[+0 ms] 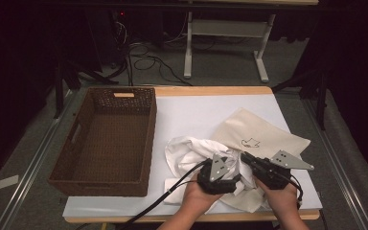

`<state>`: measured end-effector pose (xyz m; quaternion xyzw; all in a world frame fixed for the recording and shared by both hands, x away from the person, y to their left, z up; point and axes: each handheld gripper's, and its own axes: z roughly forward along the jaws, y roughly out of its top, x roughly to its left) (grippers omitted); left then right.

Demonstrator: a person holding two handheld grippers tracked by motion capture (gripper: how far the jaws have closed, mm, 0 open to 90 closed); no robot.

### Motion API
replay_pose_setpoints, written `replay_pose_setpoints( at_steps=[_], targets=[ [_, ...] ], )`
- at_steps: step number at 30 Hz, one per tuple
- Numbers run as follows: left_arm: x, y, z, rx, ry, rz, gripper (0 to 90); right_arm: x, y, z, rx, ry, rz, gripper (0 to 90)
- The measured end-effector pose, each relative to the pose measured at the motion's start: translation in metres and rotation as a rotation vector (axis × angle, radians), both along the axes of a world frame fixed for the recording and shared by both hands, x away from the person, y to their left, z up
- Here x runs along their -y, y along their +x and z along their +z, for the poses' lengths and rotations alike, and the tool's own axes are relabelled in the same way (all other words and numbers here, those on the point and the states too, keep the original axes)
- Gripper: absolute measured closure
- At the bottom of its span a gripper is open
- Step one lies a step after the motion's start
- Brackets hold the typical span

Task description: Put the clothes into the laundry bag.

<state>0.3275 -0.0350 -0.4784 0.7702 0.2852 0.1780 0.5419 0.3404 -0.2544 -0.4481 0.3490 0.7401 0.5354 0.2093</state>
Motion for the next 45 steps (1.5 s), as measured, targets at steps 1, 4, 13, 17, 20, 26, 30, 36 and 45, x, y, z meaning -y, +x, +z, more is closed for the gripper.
replay_pose_setpoints(
  at_steps=[1, 4, 13, 17, 20, 26, 30, 36, 45],
  targets=[
    [0.000, 0.000, 0.000, 0.000, 0.000, 0.000, 26.9, 0.000, 0.000, 0.000, 0.000, 0.000, 0.000, 87.7],
    [-0.030, -0.012, 0.005, 0.033, 0.002, 0.026, 24.8, 0.000, -0.001, 0.000, 0.004, -0.004, 0.002, 87.6],
    [-0.090, -0.002, -0.034, -0.118, 0.121, 0.207, 15.1, -0.002, -0.003, -0.001, -0.004, -0.010, -0.006, 87.6],
    [-0.079, 0.012, -0.044, -0.240, 0.214, 0.145, 17.1, -0.002, -0.003, -0.001, -0.003, -0.013, -0.005, 87.6],
    [-0.076, 0.015, -0.045, -0.262, 0.248, 0.109, 34.5, -0.002, -0.003, -0.002, -0.009, -0.012, -0.008, 87.6],
    [-0.078, 0.011, -0.045, -0.244, 0.232, 0.081, 79.9, -0.002, -0.003, -0.003, -0.015, -0.005, -0.009, 87.6],
    [-0.077, 0.008, -0.045, -0.224, 0.238, 0.080, 86.0, -0.003, -0.002, -0.003, -0.010, -0.007, -0.006, 87.6],
    [-0.074, 0.003, -0.042, -0.221, 0.186, 0.052, 86.6, -0.005, -0.001, -0.004, -0.011, -0.002, -0.003, 87.6],
    [-0.050, -0.007, -0.031, -0.181, 0.144, 0.014, 86.7, -0.009, 0.003, -0.002, -0.002, -0.003, 0.009, 87.6]
  ],
)
